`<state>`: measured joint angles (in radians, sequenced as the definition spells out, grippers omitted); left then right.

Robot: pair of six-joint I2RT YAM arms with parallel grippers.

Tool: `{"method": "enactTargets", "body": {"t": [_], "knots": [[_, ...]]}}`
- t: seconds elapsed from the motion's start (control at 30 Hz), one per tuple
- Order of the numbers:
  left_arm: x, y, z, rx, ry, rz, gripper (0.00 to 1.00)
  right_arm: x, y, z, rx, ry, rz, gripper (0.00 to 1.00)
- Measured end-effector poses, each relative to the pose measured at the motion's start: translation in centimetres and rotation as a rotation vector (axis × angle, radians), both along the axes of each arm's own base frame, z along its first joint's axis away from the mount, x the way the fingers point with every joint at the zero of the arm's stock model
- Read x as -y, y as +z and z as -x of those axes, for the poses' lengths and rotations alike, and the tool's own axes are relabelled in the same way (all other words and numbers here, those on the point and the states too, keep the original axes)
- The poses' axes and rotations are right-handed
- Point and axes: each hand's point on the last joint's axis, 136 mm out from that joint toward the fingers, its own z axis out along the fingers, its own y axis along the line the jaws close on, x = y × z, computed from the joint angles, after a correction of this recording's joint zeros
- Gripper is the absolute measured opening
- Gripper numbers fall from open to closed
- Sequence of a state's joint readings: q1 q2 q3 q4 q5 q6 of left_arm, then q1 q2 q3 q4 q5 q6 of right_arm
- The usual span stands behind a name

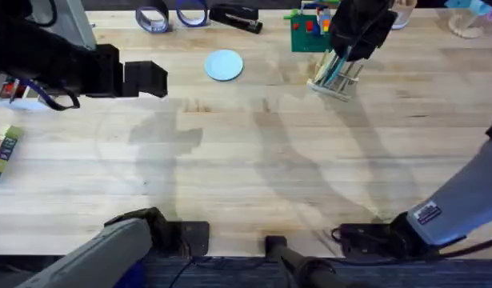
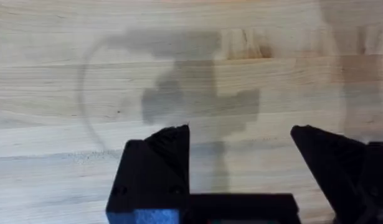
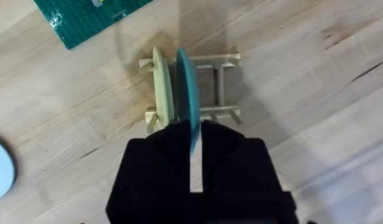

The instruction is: Pick up the plates from the table one by one and place each into a slot on the dish rack.

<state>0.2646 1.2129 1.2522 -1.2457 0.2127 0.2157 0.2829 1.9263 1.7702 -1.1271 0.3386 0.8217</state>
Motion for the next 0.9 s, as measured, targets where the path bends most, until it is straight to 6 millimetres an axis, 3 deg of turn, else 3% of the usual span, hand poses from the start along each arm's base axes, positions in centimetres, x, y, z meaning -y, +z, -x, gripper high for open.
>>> {"method": "enactTargets", "body": {"t": [0.23, 0.7, 0.9], "knots": [[0.0, 0.0, 0.0, 0.000, 0.000, 0.000, 0.994, 0.0, 0.0, 0.0, 0.000, 0.000, 0.001, 0.150], [0.0, 0.0, 0.0, 0.000, 0.000, 0.000, 0.994, 0.0, 0.0, 0.1, -0.006, 0.013, 0.005, 0.116], [0.0, 0.0, 0.0, 0.000, 0.000, 0.000, 0.995, 0.0, 1.7, 0.3, 0.028, 0.032, -0.004, 0.133]]}}
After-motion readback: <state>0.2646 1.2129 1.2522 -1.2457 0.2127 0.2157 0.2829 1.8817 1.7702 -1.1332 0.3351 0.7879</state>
